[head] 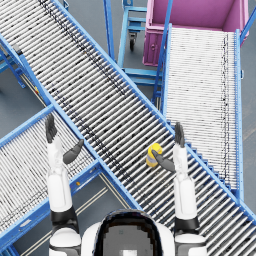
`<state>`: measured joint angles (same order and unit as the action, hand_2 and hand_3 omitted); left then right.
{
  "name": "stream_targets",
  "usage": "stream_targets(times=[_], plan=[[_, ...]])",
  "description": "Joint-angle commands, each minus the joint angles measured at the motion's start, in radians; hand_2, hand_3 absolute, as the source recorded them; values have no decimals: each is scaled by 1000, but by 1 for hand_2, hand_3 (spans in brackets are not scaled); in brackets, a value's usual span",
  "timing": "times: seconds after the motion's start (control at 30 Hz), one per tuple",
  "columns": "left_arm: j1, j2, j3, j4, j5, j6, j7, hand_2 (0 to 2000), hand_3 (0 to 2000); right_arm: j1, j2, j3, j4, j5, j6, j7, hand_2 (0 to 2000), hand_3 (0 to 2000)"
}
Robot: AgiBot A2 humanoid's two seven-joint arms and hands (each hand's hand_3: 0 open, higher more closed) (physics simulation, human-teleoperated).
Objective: Pick up the oil and place it on the left assembly line, put the cola on the right, and keep Sprite still
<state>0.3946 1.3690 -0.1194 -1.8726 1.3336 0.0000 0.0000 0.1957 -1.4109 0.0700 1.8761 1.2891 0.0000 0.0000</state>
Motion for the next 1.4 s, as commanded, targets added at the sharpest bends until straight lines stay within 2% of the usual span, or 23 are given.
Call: stream_targets(times=[0.03,0.23,0.4,0.63,0.83,1.1,1.13,1.17,1.23,1.3,1.33,1.4], plan=[[0,1,1,1,0,0,0,0,0,-49,14,59,-36,0,0,0,0,0],[8,3,8,-6,0,0,0,0,0,-76,13,82,-145,0,0,0,0,0],[-4,7,6,-4,0,0,0,0,0,-50,-3,108,-282,0,0,0,0,0],[22,8,11,36,0,0,0,0,0,55,-52,165,-478,0,0,0,0,0],[32,10,-11,69,0,0,0,0,0,177,-102,200,-747,0,0,0,0,0],[35,13,-29,91,0,0,0,0,0,278,-143,217,-985,0,0,0,0,0],[22,16,-23,87,0,0,0,0,0,278,-144,215,-985,0,0,0,1361,327],[35,14,-27,84,0,0,0,0,0,282,-144,218,-1010,1,36,2,2000,653],[30,16,-32,87,0,0,0,0,0,279,-133,243,-962,5,81,7,2000,1307],[29,17,-29,86,0,0,0,0,0,268,-118,259,-901,8,88,4,2000,1960],[20,19,-28,89,0,0,0,0,0,266,-116,259,-871,7,39,3,2000,2000],[28,19,-7,79,0,0,0,0,0,263,-116,246,-710,7,14,1,2000,2000]])
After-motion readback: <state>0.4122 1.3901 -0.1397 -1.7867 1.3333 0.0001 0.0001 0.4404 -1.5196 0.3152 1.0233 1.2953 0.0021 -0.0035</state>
